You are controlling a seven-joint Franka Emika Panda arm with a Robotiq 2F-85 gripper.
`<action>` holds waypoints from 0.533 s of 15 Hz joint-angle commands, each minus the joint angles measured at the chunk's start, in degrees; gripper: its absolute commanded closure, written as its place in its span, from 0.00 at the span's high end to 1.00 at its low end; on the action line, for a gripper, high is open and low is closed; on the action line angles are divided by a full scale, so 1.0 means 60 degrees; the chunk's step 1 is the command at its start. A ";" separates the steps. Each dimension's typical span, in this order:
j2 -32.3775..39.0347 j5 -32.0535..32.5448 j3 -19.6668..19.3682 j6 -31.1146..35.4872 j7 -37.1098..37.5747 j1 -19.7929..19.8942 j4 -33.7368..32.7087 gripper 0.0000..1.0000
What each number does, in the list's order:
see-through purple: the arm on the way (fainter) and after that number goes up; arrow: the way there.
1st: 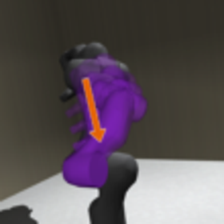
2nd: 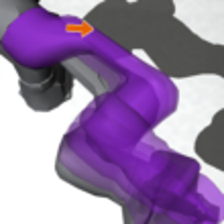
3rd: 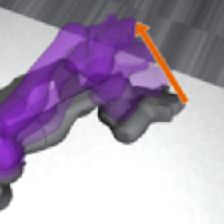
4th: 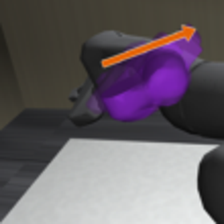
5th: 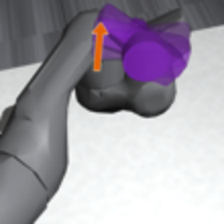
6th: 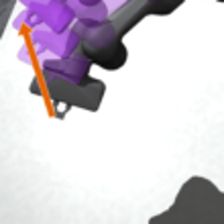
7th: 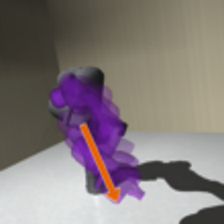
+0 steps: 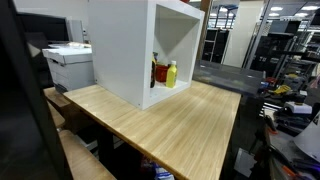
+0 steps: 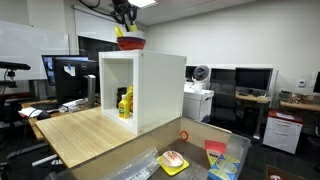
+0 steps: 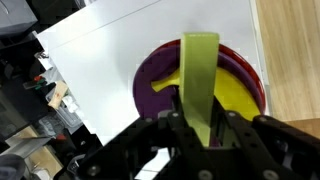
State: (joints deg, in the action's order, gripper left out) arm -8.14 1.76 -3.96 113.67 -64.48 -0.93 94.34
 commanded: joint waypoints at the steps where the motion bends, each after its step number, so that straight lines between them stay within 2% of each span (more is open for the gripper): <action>1: 0.0173 -0.0241 0.0020 -0.0002 -0.0065 0.0022 -0.0136 0.07; 8: 0.0363 -0.0487 0.0097 0.0026 -0.0124 0.0002 -0.0161 0.07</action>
State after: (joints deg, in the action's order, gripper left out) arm -6.64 0.22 -3.71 113.67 -64.48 -0.94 94.34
